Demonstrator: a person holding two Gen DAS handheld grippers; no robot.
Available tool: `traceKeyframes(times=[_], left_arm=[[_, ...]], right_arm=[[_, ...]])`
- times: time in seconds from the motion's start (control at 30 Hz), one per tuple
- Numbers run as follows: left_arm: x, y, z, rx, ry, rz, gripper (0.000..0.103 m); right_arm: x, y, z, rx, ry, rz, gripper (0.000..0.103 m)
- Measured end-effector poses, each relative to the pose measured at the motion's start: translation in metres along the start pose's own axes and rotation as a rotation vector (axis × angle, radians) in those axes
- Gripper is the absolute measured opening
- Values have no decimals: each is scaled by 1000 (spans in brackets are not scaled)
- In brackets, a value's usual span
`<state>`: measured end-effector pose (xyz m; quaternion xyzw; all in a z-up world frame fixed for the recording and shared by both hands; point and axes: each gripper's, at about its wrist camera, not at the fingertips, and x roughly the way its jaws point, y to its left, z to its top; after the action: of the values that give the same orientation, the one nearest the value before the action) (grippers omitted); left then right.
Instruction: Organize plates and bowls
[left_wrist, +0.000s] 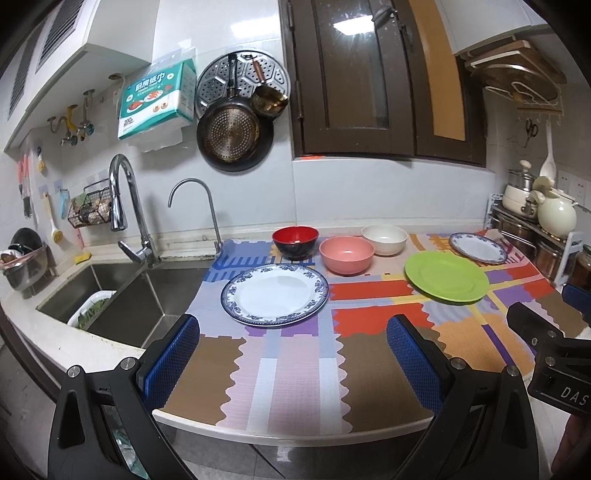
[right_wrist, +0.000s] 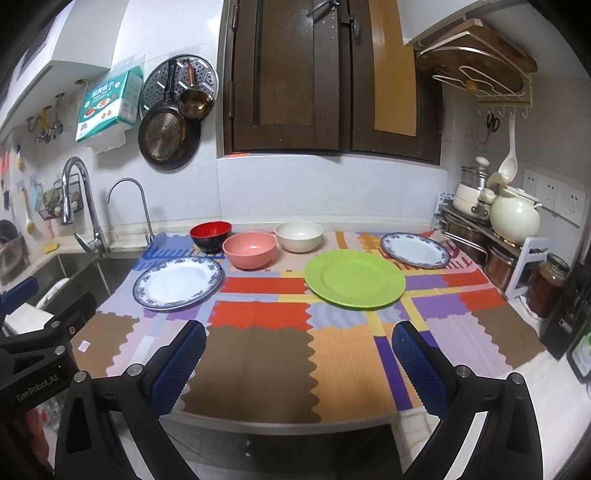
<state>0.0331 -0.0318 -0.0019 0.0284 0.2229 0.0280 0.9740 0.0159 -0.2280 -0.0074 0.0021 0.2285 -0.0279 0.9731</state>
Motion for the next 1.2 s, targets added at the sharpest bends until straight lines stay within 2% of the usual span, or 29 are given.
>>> traceKeyframes(times=[0.13,0.27,0.5,0.77,0.93,1.2], left_arm=[[5,-2,-3,-22,-7,56,103],[12,3,-4,-50,24,96,103],[34,28,4,-70,39,174,103],[89,73,23,-70,105,156,103],[128,98,36,-40,134,142,103],[188,131,46,-29,203,115,103]], right_arm=[[17,-5,3,-11,10,55,102],[32,-4,7,-23,26,102,102],[60,16,22,-63,58,164,102],[110,58,44,-55,125,193,102],[147,87,60,-37,155,159,102],[198,119,67,6,239,117,102]])
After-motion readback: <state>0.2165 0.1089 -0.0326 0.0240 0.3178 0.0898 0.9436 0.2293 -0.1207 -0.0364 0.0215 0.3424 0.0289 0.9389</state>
